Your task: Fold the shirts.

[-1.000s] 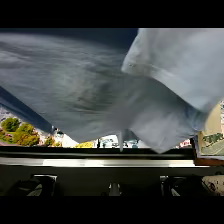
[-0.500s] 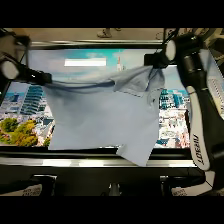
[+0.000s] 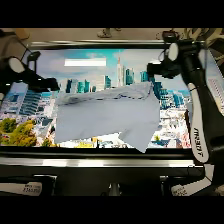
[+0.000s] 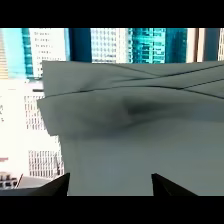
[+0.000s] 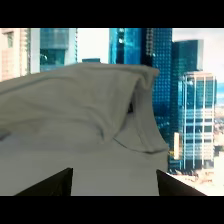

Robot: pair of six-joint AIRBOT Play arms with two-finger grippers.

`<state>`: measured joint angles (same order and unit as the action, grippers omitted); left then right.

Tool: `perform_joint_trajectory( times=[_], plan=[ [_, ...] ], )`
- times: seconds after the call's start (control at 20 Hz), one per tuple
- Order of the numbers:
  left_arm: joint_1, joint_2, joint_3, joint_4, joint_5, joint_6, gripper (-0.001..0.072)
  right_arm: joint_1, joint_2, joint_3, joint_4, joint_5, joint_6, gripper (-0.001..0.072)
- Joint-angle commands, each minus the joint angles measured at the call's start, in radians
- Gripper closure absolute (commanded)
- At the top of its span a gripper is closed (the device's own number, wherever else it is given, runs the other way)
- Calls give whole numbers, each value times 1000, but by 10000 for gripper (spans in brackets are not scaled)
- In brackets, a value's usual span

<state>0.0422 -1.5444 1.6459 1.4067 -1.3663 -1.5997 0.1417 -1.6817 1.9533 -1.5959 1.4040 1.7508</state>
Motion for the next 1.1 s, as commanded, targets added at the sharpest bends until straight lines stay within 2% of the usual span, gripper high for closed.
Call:
perform_joint_trajectory(
  times=[0.0, 0.05, 0.1, 0.2, 0.3, 0.5, 0.65, 0.75, 0.8, 0.85, 0.9, 0.95, 1.05],
  plan=[
    [138, 93, -88, -27, -179, 19, 103, -170, 37, -37, 199, 266, -124, 188],
    [169, 145, -219, -27, -178, 23, 104, -204, 38, -84, 218, 294, -137, 223],
    [193, 195, -361, -27, -163, 32, 106, -224, 39, -136, 225, 307, -142, 223],
    [234, 300, -661, -42, -77, 76, 113, -231, 39, -253, 232, 301, -167, 222],
    [262, 355, -847, -84, 31, 92, 119, -231, 39, -330, 269, 253, -169, 222],
    [263, 310, -964, -211, 135, 135, 120, -231, 40, -362, 302, 202, -171, 222],
    [236, 268, -966, -231, 186, 134, 123, -231, 40, -362, 295, 212, -179, 221],
    [222, 265, -966, -266, 240, 134, 221, -231, 40, -362, 274, 225, -186, 221],
    [212, 264, -966, -291, 256, 134, 226, -231, 40, -362, 248, 228, -185, 220],
    [203, 262, -966, -309, 259, 135, 339, -231, 39, -362, 211, 227, -185, 219],
    [193, 259, -966, -312, 259, 134, 382, -232, 40, -373, 175, 216, -185, 217],
    [188, 257, -966, -312, 259, 135, 536, -240, 40, -402, 157, 201, -185, 212],
    [187, 262, -965, -312, 258, 138, 680, -269, 39, -508, 177, 146, -187, 172]
  ],
)
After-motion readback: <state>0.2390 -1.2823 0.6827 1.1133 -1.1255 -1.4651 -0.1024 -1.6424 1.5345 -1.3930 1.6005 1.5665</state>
